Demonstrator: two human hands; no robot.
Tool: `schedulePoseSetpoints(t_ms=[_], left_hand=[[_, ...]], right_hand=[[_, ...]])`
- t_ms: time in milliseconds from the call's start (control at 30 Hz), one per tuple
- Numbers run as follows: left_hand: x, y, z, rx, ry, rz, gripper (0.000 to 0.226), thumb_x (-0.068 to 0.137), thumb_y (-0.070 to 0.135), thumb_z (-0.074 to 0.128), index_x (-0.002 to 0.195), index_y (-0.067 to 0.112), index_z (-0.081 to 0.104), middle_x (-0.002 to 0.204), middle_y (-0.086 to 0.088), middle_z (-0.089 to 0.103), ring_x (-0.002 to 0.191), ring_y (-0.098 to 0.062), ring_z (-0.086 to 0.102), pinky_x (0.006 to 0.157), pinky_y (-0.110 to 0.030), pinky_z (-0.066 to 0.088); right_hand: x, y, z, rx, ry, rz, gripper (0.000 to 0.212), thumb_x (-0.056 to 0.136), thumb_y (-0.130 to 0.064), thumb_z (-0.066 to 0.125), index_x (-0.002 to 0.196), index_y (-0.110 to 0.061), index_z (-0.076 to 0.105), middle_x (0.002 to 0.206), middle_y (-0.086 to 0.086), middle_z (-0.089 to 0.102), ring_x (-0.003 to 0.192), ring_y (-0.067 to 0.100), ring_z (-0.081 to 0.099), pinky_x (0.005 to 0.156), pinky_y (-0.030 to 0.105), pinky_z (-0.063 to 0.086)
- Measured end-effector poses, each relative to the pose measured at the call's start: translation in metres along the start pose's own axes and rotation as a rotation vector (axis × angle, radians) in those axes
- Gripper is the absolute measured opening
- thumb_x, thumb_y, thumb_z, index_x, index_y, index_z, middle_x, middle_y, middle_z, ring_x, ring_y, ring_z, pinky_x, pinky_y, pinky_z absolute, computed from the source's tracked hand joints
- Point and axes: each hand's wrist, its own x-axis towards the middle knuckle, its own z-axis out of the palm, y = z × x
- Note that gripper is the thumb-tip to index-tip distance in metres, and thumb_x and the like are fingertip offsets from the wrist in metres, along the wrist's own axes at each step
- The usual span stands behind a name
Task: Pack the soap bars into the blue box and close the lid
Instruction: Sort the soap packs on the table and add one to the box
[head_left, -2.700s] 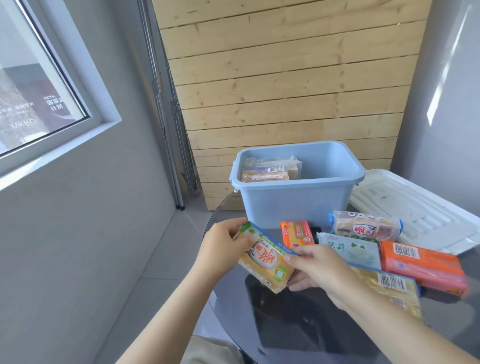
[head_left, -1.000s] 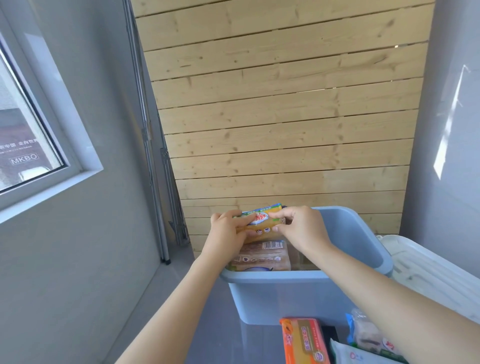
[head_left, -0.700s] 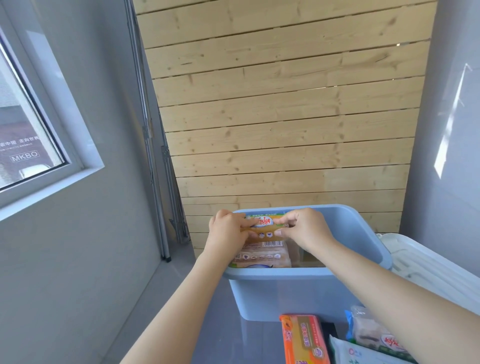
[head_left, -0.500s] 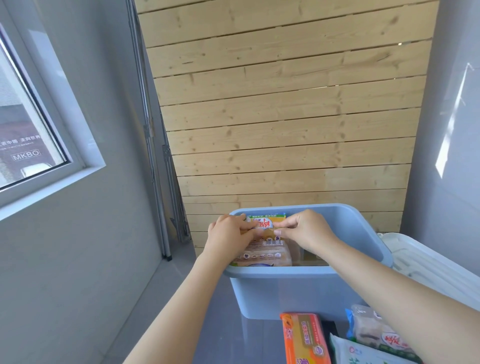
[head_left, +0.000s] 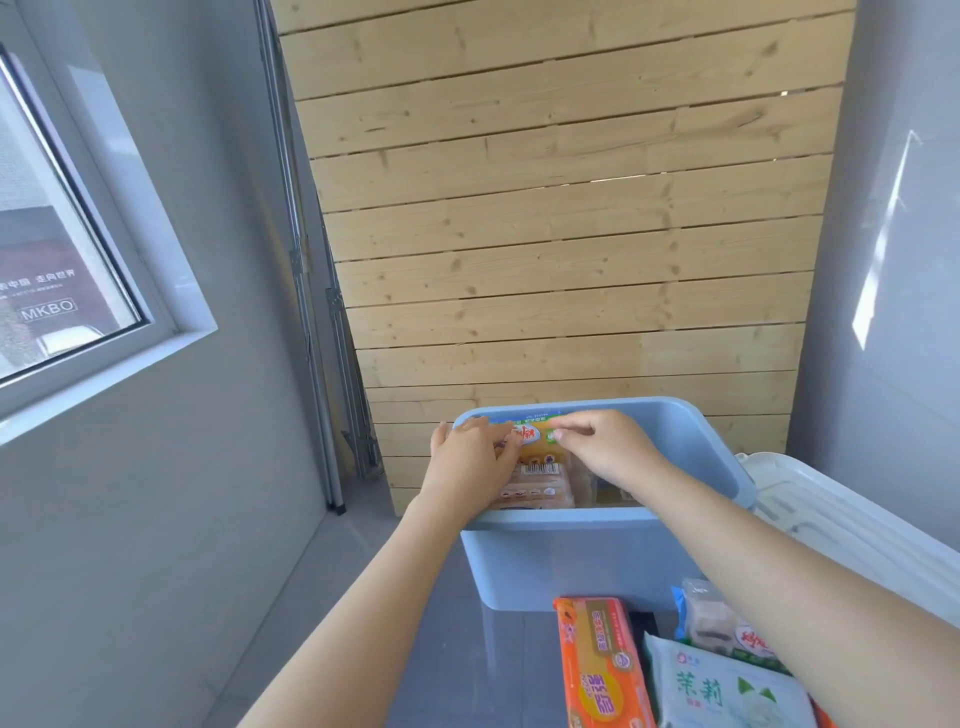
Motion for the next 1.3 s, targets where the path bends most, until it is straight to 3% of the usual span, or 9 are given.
schedulePoseSetpoints(t_ms=[67,233,400,500,633,767,967,1167,1300], left_hand=[[-0.008,0.006,-0.005,-0.063,0.016,-0.001,0.038,0.096,0.037,0.037,0.128,0.027,0.055,0.121,-0.003,0.065,0.128,-0.019,0.045,0.117,-0.04,0.01],[-0.044,0.037,-0.018,-0.248,0.155,0.108,0.026,0.093,0.029,0.049,0.112,0.024,0.066,0.115,0.006,0.067,0.115,-0.015,0.054,0.099,-0.027,0.026],[-0.092,0.068,-0.02,-0.477,0.128,0.118,0.021,0.09,0.02,0.055,0.104,0.02,0.071,0.112,0.001,0.067,0.113,-0.016,0.054,0.101,-0.042,0.038],[-0.116,0.078,-0.01,-0.517,0.098,0.116,0.02,0.09,0.019,0.056,0.103,0.019,0.071,0.107,0.001,0.067,0.108,-0.013,0.055,0.101,-0.038,0.038],[-0.139,0.082,0.021,-0.515,-0.043,0.061,0.021,0.091,0.022,0.053,0.104,0.023,0.069,0.112,0.006,0.066,0.113,-0.01,0.053,0.103,-0.038,0.037],[-0.15,0.081,0.058,-0.429,-0.209,0.026,0.027,0.091,0.026,0.049,0.112,0.026,0.066,0.121,0.008,0.064,0.118,-0.013,0.051,0.104,-0.034,0.032],[-0.141,0.068,0.091,-0.257,-0.535,0.151,0.049,0.085,0.045,0.054,0.133,0.036,0.046,0.14,0.01,0.047,0.133,-0.014,0.03,0.105,-0.032,0.008],[-0.128,0.055,0.1,-0.202,-0.578,0.313,0.075,0.068,0.053,0.07,0.135,0.042,0.039,0.14,0.016,0.045,0.131,-0.004,0.024,0.101,-0.023,0.004],[-0.128,0.057,0.101,-0.309,-0.501,0.343,0.075,0.063,0.053,0.072,0.131,0.043,0.044,0.126,0.022,0.051,0.106,0.011,0.025,0.099,-0.024,0.015]], right_hand=[[-0.011,-0.002,-0.007,-0.008,0.054,-0.01,0.029,0.088,-0.023,0.056,0.115,-0.023,0.066,0.122,-0.004,0.065,0.114,0.011,0.057,0.083,0.016,0.033],[-0.063,0.001,-0.029,0.029,0.243,-0.147,0.021,0.088,-0.015,0.055,0.1,-0.023,0.071,0.102,-0.009,0.07,0.089,0.0,0.058,0.071,0.002,0.037],[-0.127,0.022,-0.04,0.019,0.296,-0.207,0.017,0.086,-0.013,0.059,0.09,-0.023,0.072,0.085,-0.019,0.066,0.075,-0.021,0.055,0.068,-0.006,0.036],[-0.153,0.042,-0.036,-0.023,0.256,-0.147,0.015,0.086,-0.017,0.06,0.093,-0.023,0.072,0.083,-0.022,0.065,0.076,-0.014,0.057,0.072,-0.001,0.04],[-0.177,0.076,-0.023,-0.102,0.118,0.036,0.017,0.086,-0.027,0.06,0.101,-0.026,0.069,0.095,-0.012,0.07,0.088,0.005,0.064,0.086,0.029,0.05],[-0.194,0.104,-0.021,-0.294,0.026,0.097,0.029,0.085,-0.03,0.06,0.113,-0.023,0.065,0.117,-0.007,0.065,0.111,0.012,0.056,0.094,0.028,0.045],[-0.201,0.121,-0.03,-0.362,0.029,0.205,0.039,0.088,-0.032,0.055,0.125,-0.018,0.058,0.125,0.0,0.058,0.116,0.015,0.051,0.097,0.025,0.038],[-0.2,0.126,-0.042,-0.337,-0.083,0.235,0.036,0.088,-0.032,0.056,0.116,-0.01,0.063,0.119,0.007,0.066,0.108,0.019,0.06,0.092,0.031,0.047],[-0.2,0.126,-0.046,-0.252,-0.109,0.245,0.039,0.089,-0.033,0.056,0.127,-0.024,0.057,0.132,-0.008,0.057,0.115,0.004,0.052,0.09,0.015,0.039]])
